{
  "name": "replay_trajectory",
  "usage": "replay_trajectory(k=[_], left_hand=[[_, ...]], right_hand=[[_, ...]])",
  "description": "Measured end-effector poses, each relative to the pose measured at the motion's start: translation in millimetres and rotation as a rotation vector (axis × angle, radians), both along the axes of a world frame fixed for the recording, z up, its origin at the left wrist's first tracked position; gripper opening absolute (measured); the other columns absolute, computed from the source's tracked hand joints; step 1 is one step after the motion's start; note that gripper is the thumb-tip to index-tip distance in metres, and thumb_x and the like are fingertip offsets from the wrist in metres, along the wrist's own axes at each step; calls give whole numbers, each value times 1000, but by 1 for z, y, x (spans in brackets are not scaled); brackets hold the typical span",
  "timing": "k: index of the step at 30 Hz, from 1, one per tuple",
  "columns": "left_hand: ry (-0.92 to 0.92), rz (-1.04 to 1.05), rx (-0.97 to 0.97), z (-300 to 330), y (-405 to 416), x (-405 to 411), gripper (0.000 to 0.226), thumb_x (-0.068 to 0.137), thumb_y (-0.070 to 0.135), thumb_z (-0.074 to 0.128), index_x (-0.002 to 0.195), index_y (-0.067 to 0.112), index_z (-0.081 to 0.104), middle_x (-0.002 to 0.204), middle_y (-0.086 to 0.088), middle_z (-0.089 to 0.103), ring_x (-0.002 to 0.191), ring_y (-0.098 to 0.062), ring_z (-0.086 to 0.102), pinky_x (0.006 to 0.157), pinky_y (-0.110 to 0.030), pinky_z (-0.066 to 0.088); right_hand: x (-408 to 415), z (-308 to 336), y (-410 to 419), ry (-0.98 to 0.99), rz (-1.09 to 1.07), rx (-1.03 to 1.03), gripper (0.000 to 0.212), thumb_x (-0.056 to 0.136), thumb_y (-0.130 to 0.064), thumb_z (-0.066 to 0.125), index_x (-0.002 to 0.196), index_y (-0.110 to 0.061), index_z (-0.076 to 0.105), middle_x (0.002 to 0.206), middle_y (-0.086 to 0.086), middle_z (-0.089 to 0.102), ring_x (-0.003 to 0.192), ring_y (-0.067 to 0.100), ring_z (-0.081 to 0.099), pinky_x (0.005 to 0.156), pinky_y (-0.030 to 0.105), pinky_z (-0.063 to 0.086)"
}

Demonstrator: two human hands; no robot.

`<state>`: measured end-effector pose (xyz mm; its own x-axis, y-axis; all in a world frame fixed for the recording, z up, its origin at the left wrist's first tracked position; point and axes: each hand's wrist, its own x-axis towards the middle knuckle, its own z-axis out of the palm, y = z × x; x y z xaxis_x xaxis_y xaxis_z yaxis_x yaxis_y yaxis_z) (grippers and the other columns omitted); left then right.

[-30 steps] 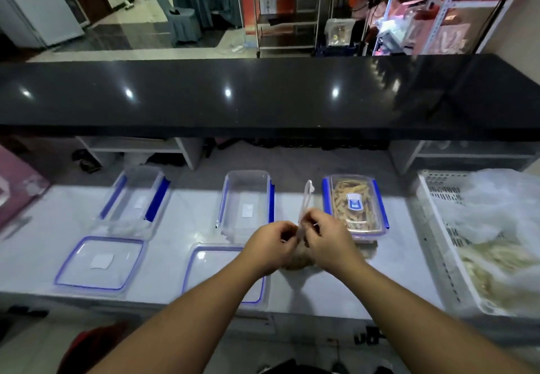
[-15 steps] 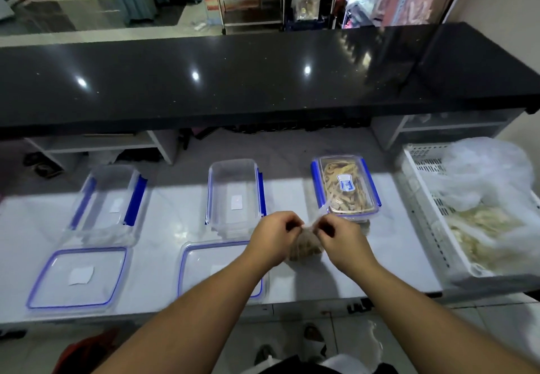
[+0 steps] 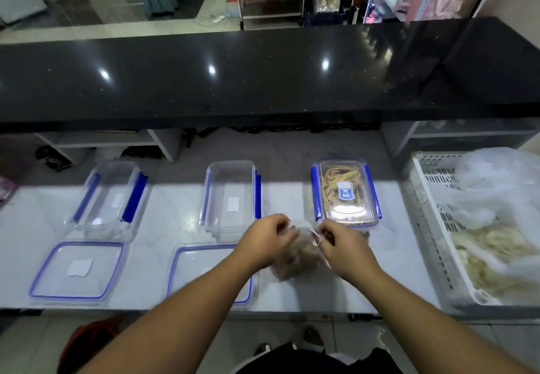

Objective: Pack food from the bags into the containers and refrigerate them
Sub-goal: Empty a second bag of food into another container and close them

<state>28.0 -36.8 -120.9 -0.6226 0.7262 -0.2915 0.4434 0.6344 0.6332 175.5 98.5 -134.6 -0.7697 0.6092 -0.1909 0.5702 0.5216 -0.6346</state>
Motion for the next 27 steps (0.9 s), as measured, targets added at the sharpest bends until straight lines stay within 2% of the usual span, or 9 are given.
replay_trajectory(k=[4,9,12,14,16,19,23,25,27], left_hand=[[-98,268,162,8,5,-13,18,100,35,66,85,25,67,78,8,74,75,-9,68,66,-26,52],[-53,406,202,20,3,-29,25,101,34,59,81,25,72,73,13,75,68,-8,69,71,-34,57],[-26,363,159,26,2,-37,26,99,35,60,79,25,72,71,10,72,69,-14,71,79,-43,63],[-122,288,144,32,3,-33,18,100,32,63,88,26,75,76,9,75,66,-11,73,85,-44,63],[-139,167,112,37,5,-24,13,96,32,69,105,29,77,89,12,77,74,-6,75,88,-37,63],[-143,39,86,42,12,-6,36,87,33,79,122,31,72,105,16,74,80,1,71,79,-24,59],[-39,15,58,42,24,6,20,89,39,81,107,34,75,92,20,74,81,2,69,79,-25,57],[-35,52,80,42,27,6,7,91,36,79,98,37,77,82,19,74,77,0,70,77,-26,58],[-30,106,101,40,29,3,8,94,28,76,96,33,82,79,13,77,72,-4,72,78,-32,62]], right_hand=[[-2,3,11,77,-133,-89,30,104,-35,54,75,-26,57,73,-8,63,73,10,57,59,28,42],[-12,11,16,141,-173,-155,35,106,-40,49,88,-22,73,82,-8,71,79,12,62,68,31,47],[-18,20,16,184,-128,-126,28,105,-36,53,93,-21,73,84,-13,70,77,3,60,65,22,43],[-24,21,16,205,-81,-135,27,105,-33,55,92,-19,73,84,-11,70,75,5,60,66,24,44],[-29,19,16,226,-47,-140,29,104,-34,56,89,-17,73,82,-4,72,75,16,64,68,32,50],[-35,17,17,221,18,-135,36,102,-40,57,81,-15,70,72,-1,69,70,19,63,67,40,52],[-38,16,21,234,86,-220,43,102,-46,56,75,-15,69,66,2,67,66,21,63,64,41,50],[-36,17,26,244,90,-335,44,102,-45,58,73,-14,70,67,3,68,64,20,62,63,40,50],[-34,18,30,253,88,-440,39,102,-36,60,72,-14,72,65,2,68,61,14,59,60,37,48]])
